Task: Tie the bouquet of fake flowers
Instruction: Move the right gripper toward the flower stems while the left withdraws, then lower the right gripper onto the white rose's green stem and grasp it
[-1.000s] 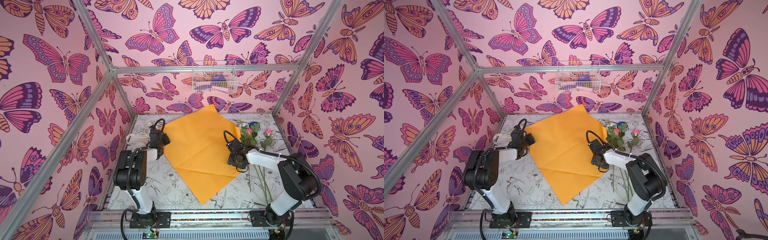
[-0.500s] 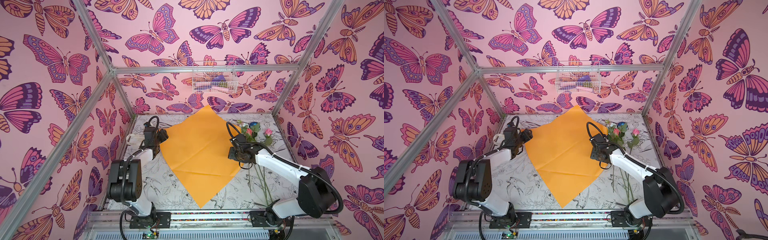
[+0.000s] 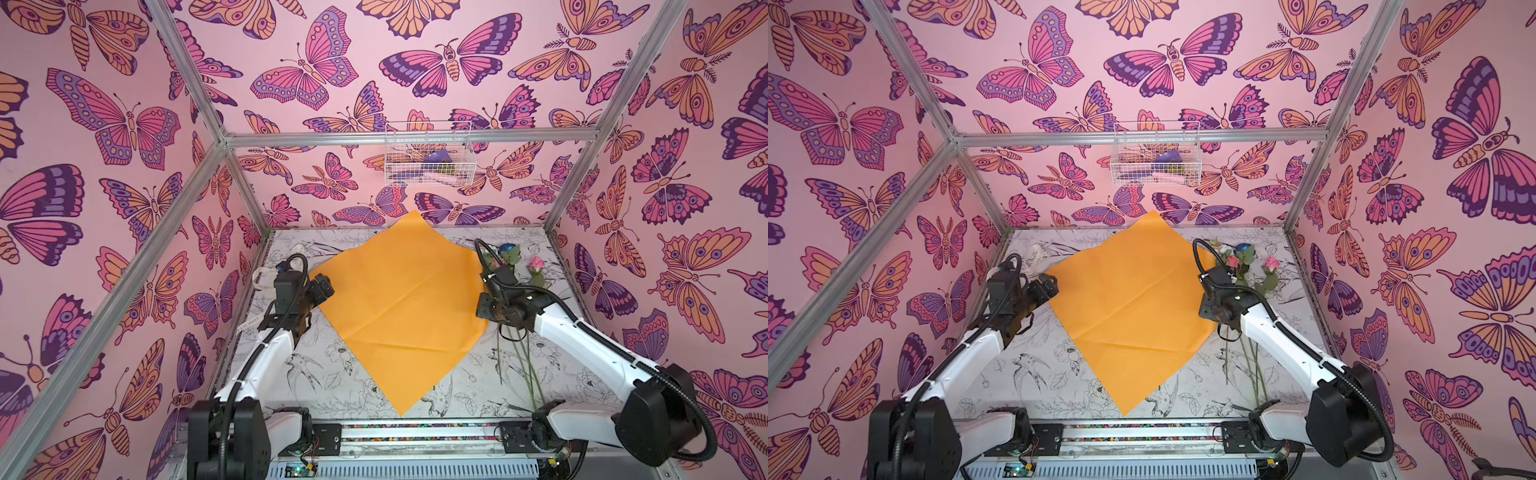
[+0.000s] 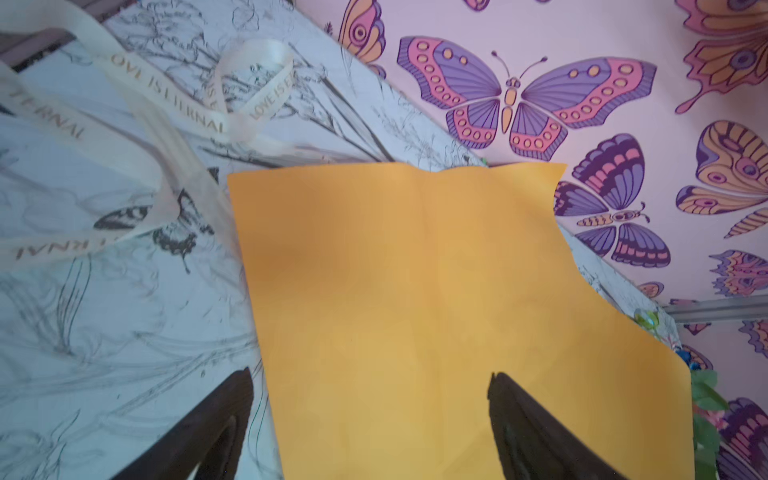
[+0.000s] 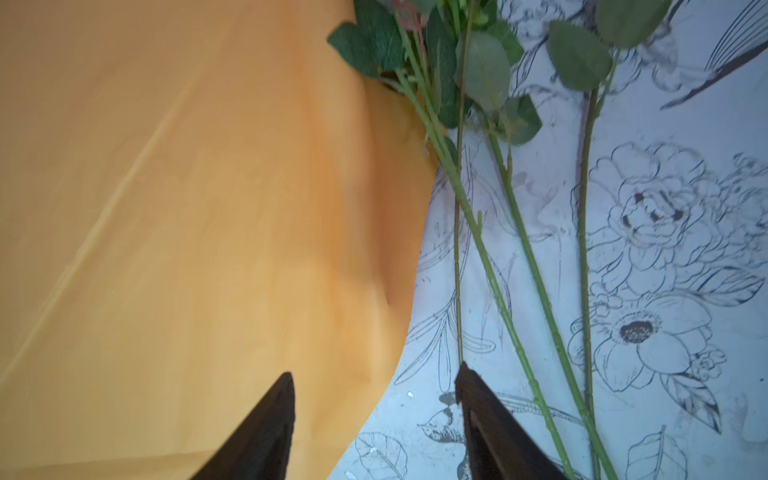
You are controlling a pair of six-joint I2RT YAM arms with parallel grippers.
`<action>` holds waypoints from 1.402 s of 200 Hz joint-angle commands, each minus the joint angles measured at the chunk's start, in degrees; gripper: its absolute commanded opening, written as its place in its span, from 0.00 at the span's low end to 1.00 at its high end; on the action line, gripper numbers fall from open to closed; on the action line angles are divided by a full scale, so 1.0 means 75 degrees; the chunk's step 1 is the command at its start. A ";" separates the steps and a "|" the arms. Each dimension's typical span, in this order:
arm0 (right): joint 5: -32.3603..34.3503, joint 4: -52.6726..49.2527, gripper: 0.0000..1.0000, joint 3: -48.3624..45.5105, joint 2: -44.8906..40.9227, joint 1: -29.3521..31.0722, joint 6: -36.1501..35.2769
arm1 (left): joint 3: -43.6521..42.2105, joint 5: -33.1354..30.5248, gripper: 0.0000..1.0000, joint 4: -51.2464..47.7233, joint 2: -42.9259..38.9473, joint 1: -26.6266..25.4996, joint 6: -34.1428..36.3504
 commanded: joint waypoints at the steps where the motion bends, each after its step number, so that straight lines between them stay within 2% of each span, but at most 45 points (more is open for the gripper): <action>1: -0.0960 0.0575 0.65 -0.0938 -0.0287 -0.0046 0.0787 | -0.0450 0.0597 0.89 -0.0597 -0.0135 -0.0073 -0.0291; 45: -0.1839 0.2819 0.66 -0.2579 -0.0560 -0.0047 0.1841 | -0.0294 0.1189 0.86 -0.0257 0.0726 -0.0500 -0.0222; 88: -0.2421 0.4455 0.62 -0.3193 0.0101 -0.0047 0.2198 | -0.0012 0.1440 0.85 0.0302 0.1581 -0.0871 -0.0317; 117: -0.2767 0.4896 0.47 -0.3178 0.0647 -0.0047 0.2287 | 0.0110 0.1490 0.84 0.0481 0.1858 -0.1014 -0.0377; 156: -0.3375 0.4810 0.07 -0.3150 0.0787 -0.0046 0.2483 | 0.0268 0.1505 0.84 0.0527 0.2090 -0.1148 -0.0419; 165: -0.3565 0.4656 0.01 -0.3157 0.0797 -0.0049 0.2596 | 0.0312 0.1499 0.84 0.0524 0.2151 -0.1195 -0.0433; 197: -0.4101 0.4736 0.00 -0.3570 0.0710 -0.0025 0.3065 | 0.0478 0.1504 0.85 0.0578 0.2515 -0.1401 -0.0424; 243: -0.3997 0.4353 0.00 -0.4045 0.0306 0.0208 0.3511 | 0.0751 0.1731 0.85 0.0855 0.3186 -0.1652 -0.0511; 280: -0.3639 0.3651 0.08 -0.4166 -0.0472 0.0431 0.3754 | 0.0960 0.1754 0.84 0.1231 0.3879 -0.1755 -0.0547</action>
